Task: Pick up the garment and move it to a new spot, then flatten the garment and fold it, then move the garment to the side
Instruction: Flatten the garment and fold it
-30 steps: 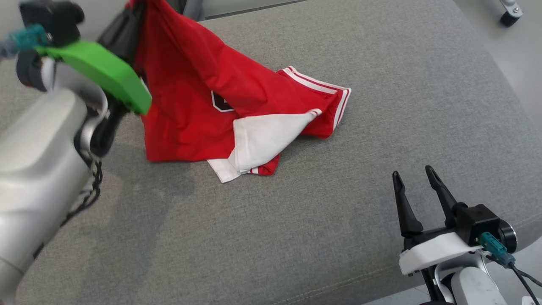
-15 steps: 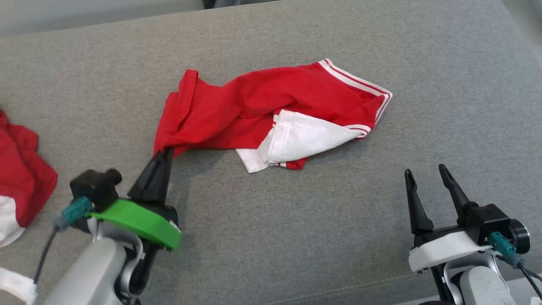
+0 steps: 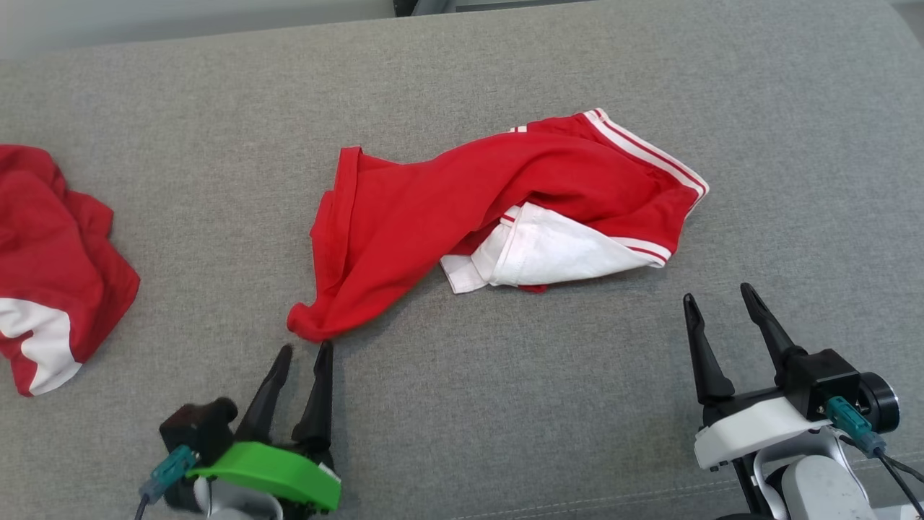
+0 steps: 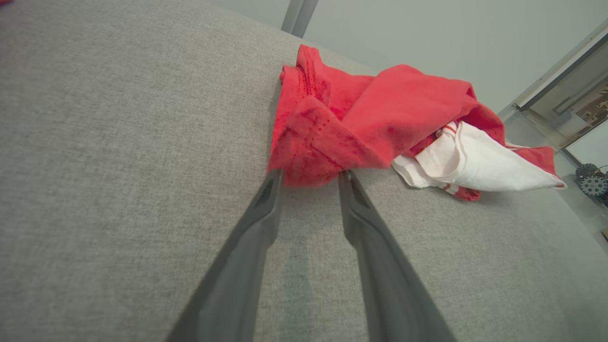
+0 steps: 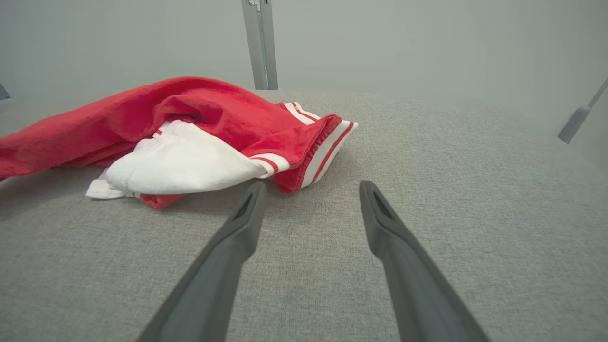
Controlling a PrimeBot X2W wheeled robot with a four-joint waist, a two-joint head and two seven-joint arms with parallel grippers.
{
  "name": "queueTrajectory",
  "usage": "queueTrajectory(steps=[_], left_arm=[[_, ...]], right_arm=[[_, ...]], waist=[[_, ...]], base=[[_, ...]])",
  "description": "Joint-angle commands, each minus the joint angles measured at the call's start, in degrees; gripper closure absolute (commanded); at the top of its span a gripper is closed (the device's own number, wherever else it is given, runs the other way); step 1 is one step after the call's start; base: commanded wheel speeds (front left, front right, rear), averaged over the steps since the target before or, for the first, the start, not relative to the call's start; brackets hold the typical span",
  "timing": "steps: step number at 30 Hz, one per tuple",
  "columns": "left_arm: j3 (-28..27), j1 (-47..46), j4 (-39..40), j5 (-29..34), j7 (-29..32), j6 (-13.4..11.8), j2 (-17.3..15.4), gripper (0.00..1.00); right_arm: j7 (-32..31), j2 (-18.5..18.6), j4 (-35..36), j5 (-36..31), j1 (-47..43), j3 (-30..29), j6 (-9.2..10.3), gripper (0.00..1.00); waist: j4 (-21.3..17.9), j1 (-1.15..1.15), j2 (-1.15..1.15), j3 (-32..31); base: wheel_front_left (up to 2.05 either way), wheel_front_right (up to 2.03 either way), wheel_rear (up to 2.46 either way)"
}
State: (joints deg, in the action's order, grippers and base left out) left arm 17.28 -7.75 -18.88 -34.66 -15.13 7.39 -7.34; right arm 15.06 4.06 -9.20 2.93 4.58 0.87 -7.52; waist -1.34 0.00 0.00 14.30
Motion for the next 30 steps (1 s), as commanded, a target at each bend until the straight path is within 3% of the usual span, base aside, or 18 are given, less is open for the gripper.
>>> queueTrajectory(steps=[1, 7, 11, 14, 17, 20, 25, 30], left_arm=[[-2.7, 3.0, -1.9, 1.4, 0.0, 0.1, 0.5, 0.0], [-15.3, 7.6, -4.6, 6.2, 0.0, -1.0, 2.9, 0.0], [-19.3, 8.3, -2.0, 8.7, 0.0, -0.5, 4.0, 0.0], [-18.5, 6.7, 0.9, 10.3, 0.0, -0.1, 4.3, 0.0], [-13.8, 3.6, 3.2, 10.9, 0.0, 0.1, 4.4, 0.0], [-5.2, -0.5, 3.1, 10.7, 0.0, 0.1, 4.4, 0.0], [8.6, -10.4, -1.0, 7.4, 1.2, 0.1, 3.5, 0.0], [16.1, -20.0, -6.7, 3.3, 4.6, 0.2, 2.5, 0.0]], right_arm=[[0.2, 0.3, -0.1, 0.1, -0.6, 0.1, 0.06, 0.0], [0.2, 0.3, -0.1, 0.3, -1.8, 0.1, 0.06, 0.0], [0.2, 0.2, 0.2, 0.4, -2.1, 0.0, 0.06, 0.0], [0.2, 0.1, 0.3, 0.3, -2.1, 0.2, 0.06, 0.0], [0.2, 0.1, 0.3, 0.3, -1.6, 0.6, 0.06, 0.0], [0.2, 0.0, 0.5, 0.3, -0.9, 1.1, 0.06, 0.0], [0.2, -0.3, 0.5, 0.5, -0.2, 1.3, 0.06, 0.0], [0.2, -0.8, 0.4, 1.0, 0.9, 1.7, 0.06, 0.0]], waist=[[-0.5, 0.0, 0.0, -0.7], [-1.7, 0.0, 0.0, -2.2], [-2.0, 0.0, 0.0, -2.3], [-2.2, 0.0, 0.0, -2.2], [-2.6, 0.0, 0.0, -1.8], [-3.4, 0.0, 0.0, -1.1], [-5.4, 0.0, 0.0, 0.2], [-8.1, 0.0, 0.0, 2.0]], base=[[0.0, 0.0, 0.0], [0.0, 0.0, 0.0], [0.0, 0.0, 0.0], [0.0, 0.0, 0.0], [0.0, 0.0, 0.0], [0.0, 0.0, 0.0], [0.0, 0.0, 0.0], [0.0, 0.0, 0.0]])
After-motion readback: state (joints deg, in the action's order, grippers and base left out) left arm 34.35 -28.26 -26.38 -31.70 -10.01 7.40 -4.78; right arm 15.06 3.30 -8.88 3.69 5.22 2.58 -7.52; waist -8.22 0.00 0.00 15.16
